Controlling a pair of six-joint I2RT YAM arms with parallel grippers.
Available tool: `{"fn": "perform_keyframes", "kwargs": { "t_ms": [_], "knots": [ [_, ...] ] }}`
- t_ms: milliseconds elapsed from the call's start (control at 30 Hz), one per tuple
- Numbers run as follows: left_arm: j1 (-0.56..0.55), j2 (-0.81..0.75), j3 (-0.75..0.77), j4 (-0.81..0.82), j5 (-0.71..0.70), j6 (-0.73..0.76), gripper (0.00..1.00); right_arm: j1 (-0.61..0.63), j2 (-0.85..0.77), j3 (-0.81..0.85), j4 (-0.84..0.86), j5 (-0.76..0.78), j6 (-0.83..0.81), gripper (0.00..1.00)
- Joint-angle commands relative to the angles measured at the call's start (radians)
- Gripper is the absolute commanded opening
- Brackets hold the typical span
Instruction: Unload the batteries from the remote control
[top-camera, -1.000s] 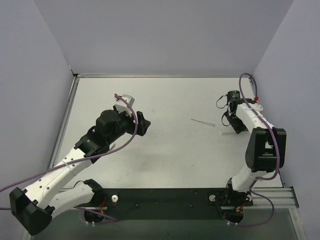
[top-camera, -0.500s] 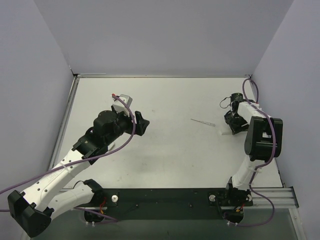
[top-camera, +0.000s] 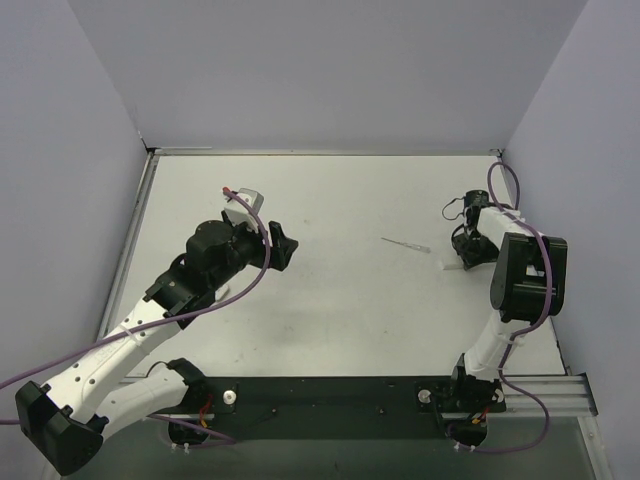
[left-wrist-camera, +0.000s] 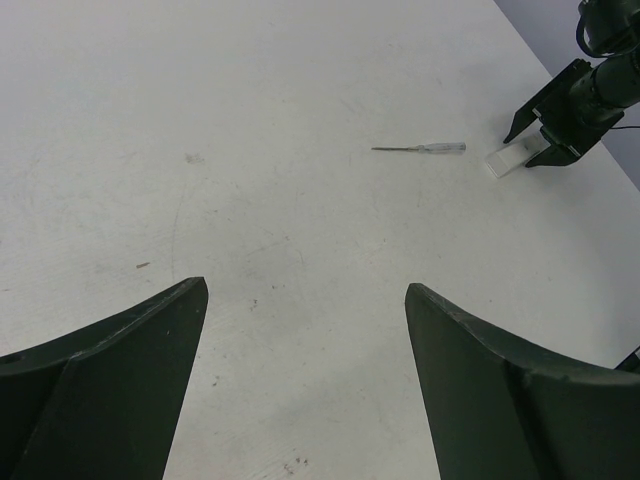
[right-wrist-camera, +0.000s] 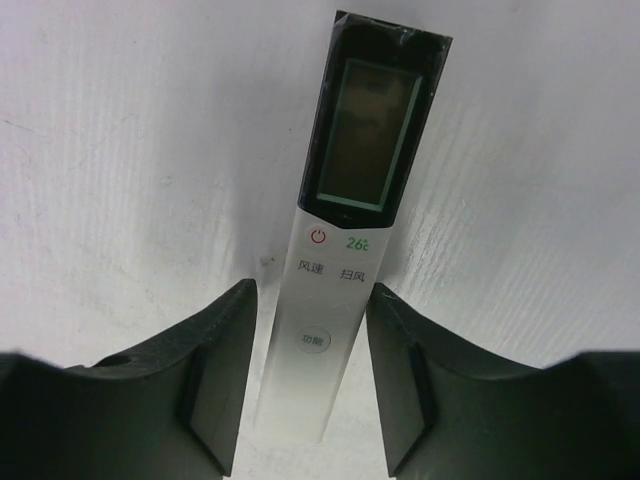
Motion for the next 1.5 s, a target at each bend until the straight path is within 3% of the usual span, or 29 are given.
{"fn": "perform_keyframes", "kwargs": {
  "t_ms": [0, 167, 333, 467, 500, 633, 867, 1033, 1200, 1333, 1467],
  "knots": [
    [0.005, -0.013, 0.001, 0.030, 0.000, 0.000, 0.91, -0.010, -0.047, -0.014, -0.003, -0.008, -0.020, 0.40],
    [0.005, -0.016, 0.000, 0.033, 0.003, 0.002, 0.89, -0.001, -0.174, -0.076, 0.072, -0.036, -0.137, 0.24],
    [0.008, 0.001, 0.007, 0.024, 0.003, -0.024, 0.88, 0.074, -0.325, -0.136, 0.170, -0.153, -0.417, 0.15],
    [0.013, 0.035, 0.035, -0.012, 0.011, -0.050, 0.87, 0.180, -0.430, -0.174, 0.254, -0.429, -0.600, 0.14],
    [0.014, 0.042, 0.044, -0.022, 0.023, -0.055, 0.88, 0.199, -0.449, -0.200, 0.273, -0.557, -0.612, 0.15],
    [0.025, 0.061, 0.077, -0.026, 0.060, -0.075, 0.86, 0.274, -0.569, -0.304, 0.491, -0.821, -0.577, 0.14],
    [0.145, 0.085, 0.061, 0.146, 0.465, -0.271, 0.87, 0.470, -0.710, -0.358, 0.739, -1.255, -0.559, 0.16],
    [0.143, 0.137, 0.024, 0.434, 0.675, -0.443, 0.87, 0.614, -0.764, -0.404, 0.958, -1.330, -0.481, 0.17],
    [0.140, 0.151, -0.067, 0.703, 0.738, -0.585, 0.87, 0.708, -0.799, -0.386, 0.963, -1.323, -0.499, 0.17],
    [0.140, 0.163, -0.112, 0.821, 0.744, -0.648, 0.87, 0.745, -0.799, -0.372, 0.945, -1.306, -0.510, 0.17],
    [0.140, 0.173, -0.111, 0.827, 0.742, -0.665, 0.82, 0.759, -0.793, -0.372, 0.945, -1.297, -0.513, 0.16]
  ]
}}
